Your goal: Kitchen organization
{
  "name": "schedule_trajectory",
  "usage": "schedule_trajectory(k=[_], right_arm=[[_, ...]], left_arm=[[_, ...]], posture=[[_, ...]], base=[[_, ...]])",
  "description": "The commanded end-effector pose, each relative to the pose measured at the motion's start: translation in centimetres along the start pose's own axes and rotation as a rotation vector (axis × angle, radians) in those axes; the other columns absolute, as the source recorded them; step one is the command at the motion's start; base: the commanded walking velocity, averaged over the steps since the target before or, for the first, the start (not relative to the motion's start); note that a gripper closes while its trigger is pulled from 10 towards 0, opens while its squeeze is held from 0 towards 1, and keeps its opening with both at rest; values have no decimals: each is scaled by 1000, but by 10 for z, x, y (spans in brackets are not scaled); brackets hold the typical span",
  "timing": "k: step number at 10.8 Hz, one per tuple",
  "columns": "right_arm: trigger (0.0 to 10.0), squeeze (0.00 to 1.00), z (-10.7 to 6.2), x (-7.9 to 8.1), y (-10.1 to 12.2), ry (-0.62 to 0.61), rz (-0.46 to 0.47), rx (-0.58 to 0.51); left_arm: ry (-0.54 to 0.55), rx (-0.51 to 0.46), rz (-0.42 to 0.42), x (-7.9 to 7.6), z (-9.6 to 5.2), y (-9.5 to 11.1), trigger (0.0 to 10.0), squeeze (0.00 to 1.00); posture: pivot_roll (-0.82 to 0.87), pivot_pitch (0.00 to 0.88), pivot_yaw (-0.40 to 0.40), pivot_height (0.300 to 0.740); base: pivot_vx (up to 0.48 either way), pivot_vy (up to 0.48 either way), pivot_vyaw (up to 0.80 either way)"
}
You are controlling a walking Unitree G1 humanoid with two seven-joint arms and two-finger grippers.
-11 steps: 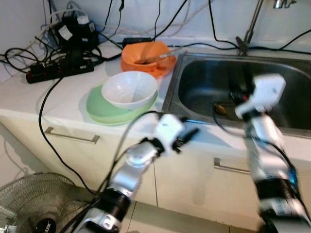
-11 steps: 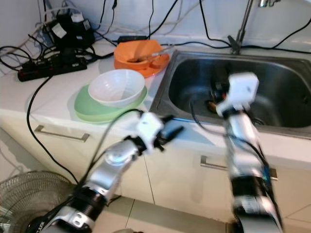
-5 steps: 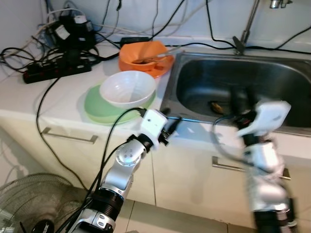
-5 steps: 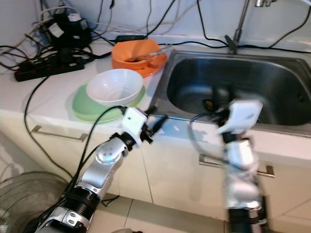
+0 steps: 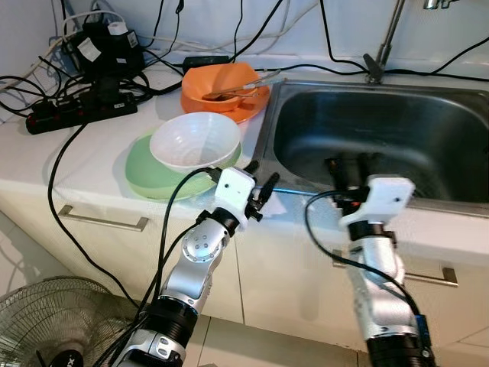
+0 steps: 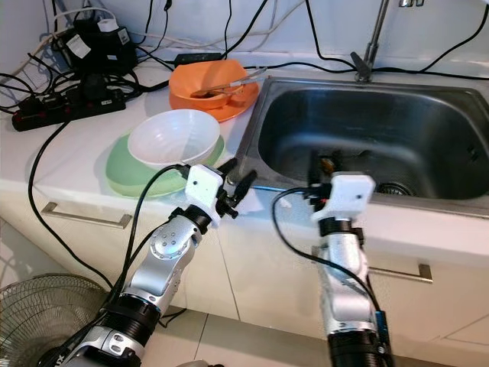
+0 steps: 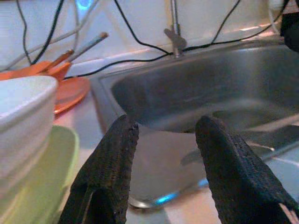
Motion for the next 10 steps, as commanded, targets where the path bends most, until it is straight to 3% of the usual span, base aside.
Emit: schedule_trajectory(k=[1, 5, 7, 9, 10], right_arm=[[10000, 0, 1, 5, 2, 9, -2, -19], [10000, 0, -3, 8, -4, -6, -4, -11], [10000, 0, -5, 15, -7, 3, 9, -4], [10000, 0, -3, 19, -8, 9, 16, -4], [10000, 0, -2, 18, -9, 6, 15, -2]], left_arm=[[33, -4, 2, 4, -4, -2, 10000, 0], [4, -89, 60, -2, -3, 21, 10000, 0], [-27, -207, 163, 1, 2, 63, 10000, 0], [139, -318, 178, 42, 8, 112, 10000, 0], [222, -300, 184, 65, 7, 116, 10000, 0]], posture=[[19, 0, 86, 740], [21, 0, 89, 740], [41, 0, 90, 740], [46, 0, 90, 740], [50, 0, 89, 740]], base=[[0, 0, 0], [0, 0, 0], [0, 0, 0], [0, 0, 0], [0, 0, 0]])
Point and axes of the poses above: a point about 5 cm out from each wrist's last joint towards the gripper, its own z axis pointing out of the wrist towards the gripper, its own y axis along the axis of the wrist's last joint, x = y × z, the point moved 3 cm from there along z, pointing out of the wrist towards the gripper, and after that the axes turned 4 degrees about z, right-handed, at the moved point
